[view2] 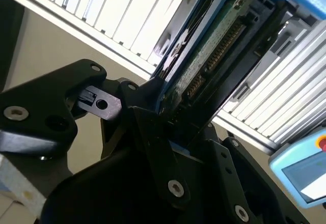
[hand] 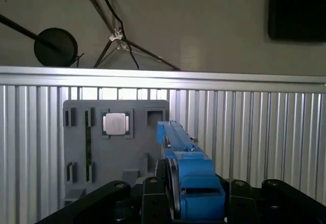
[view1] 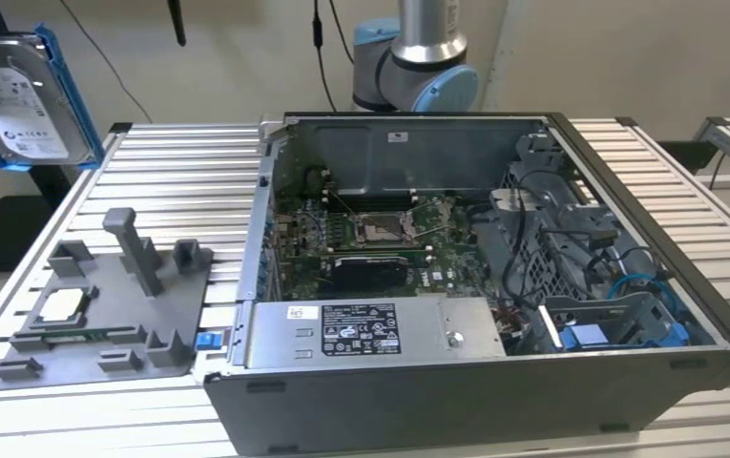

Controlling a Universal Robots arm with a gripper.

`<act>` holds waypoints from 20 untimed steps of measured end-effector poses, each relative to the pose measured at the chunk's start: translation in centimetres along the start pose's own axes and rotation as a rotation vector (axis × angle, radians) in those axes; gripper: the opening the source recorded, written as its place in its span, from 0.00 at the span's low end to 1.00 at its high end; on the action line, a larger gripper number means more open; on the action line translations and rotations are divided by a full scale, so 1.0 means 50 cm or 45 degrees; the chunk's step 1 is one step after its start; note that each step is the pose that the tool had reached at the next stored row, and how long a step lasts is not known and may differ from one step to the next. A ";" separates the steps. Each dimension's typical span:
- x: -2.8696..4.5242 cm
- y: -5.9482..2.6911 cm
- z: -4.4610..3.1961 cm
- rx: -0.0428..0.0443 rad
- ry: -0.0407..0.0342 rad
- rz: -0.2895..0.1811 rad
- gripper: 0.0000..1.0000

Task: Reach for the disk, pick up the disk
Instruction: 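Pick up the disk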

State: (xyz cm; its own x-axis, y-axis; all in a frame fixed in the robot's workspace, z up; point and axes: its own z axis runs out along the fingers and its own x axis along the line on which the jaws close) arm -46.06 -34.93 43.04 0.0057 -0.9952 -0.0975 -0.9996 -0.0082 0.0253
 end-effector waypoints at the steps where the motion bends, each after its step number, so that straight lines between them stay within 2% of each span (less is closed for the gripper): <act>1: 0.000 0.000 -0.003 0.000 -0.0001 0.000 0.00; 20: -0.008 0.002 -0.079 0.000 -0.0010 0.000 0.00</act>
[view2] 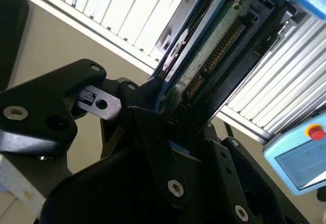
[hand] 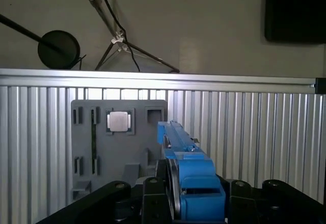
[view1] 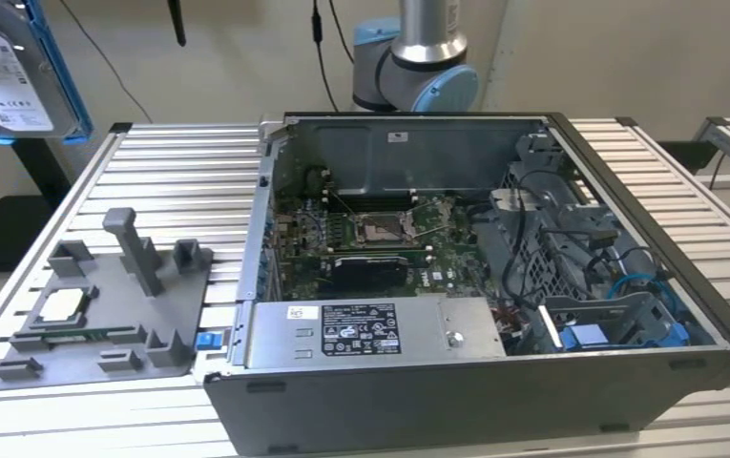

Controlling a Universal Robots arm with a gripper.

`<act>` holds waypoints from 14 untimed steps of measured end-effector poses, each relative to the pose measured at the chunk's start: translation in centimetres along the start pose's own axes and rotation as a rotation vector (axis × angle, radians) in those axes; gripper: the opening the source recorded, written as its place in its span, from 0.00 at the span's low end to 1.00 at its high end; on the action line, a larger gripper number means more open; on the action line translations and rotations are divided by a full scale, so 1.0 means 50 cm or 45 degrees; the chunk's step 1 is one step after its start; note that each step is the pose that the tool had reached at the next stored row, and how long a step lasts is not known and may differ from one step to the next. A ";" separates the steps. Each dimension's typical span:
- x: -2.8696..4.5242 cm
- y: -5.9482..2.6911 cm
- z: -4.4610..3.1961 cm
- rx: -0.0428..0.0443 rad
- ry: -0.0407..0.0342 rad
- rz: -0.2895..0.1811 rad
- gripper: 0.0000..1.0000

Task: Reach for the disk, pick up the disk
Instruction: 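Pick up the disk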

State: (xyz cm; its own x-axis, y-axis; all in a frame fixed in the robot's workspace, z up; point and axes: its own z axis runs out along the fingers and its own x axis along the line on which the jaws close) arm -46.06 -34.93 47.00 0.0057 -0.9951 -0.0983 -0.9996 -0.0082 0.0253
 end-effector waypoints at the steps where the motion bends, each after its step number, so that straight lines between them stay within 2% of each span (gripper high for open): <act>1: 0.000 0.000 -0.004 0.000 0.0000 0.000 0.00; 14: -0.006 0.001 -0.058 0.000 0.0001 0.000 0.00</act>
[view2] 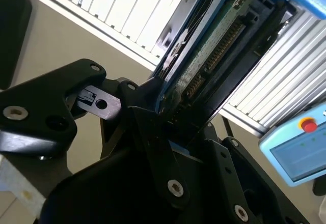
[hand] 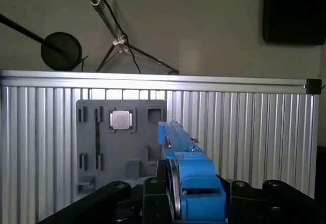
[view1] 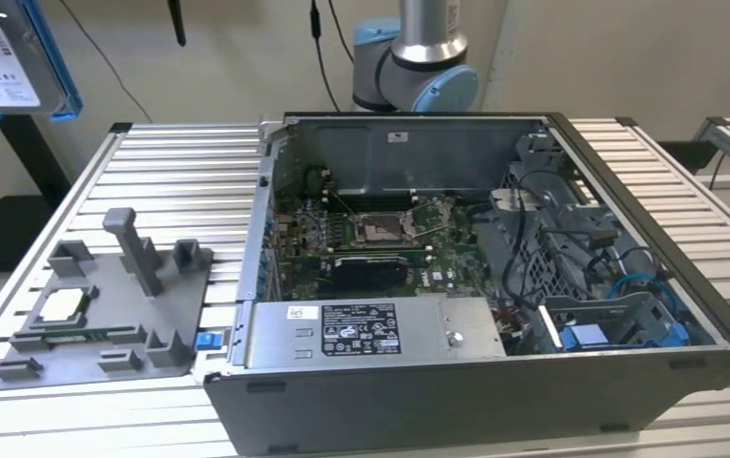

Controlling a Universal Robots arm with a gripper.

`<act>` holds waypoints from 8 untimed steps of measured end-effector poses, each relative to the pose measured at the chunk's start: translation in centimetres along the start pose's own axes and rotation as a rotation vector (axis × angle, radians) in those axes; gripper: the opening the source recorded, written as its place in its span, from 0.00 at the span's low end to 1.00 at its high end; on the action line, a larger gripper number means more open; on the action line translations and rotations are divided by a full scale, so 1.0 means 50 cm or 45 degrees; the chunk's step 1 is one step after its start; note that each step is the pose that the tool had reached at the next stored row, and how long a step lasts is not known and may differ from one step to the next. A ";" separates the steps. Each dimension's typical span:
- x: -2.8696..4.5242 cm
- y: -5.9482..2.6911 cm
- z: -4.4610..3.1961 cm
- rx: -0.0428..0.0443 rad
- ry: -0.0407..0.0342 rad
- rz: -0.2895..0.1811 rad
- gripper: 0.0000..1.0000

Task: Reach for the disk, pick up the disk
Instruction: 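Pick up the disk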

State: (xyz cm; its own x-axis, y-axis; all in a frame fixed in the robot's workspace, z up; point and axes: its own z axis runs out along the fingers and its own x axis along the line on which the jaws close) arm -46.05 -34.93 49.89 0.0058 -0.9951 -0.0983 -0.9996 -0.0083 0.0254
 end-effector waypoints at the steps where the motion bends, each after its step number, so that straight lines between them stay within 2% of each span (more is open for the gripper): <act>1: 0.000 0.000 -0.004 0.000 0.0000 0.000 0.00; 5: -0.002 0.001 -0.021 0.000 0.0000 0.000 0.00; 8: -0.003 0.001 -0.027 0.000 0.0001 0.000 0.00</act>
State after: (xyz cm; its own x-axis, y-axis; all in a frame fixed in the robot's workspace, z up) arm -46.05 -34.93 51.25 0.0057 -0.9951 -0.0982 -0.9996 -0.0083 0.0255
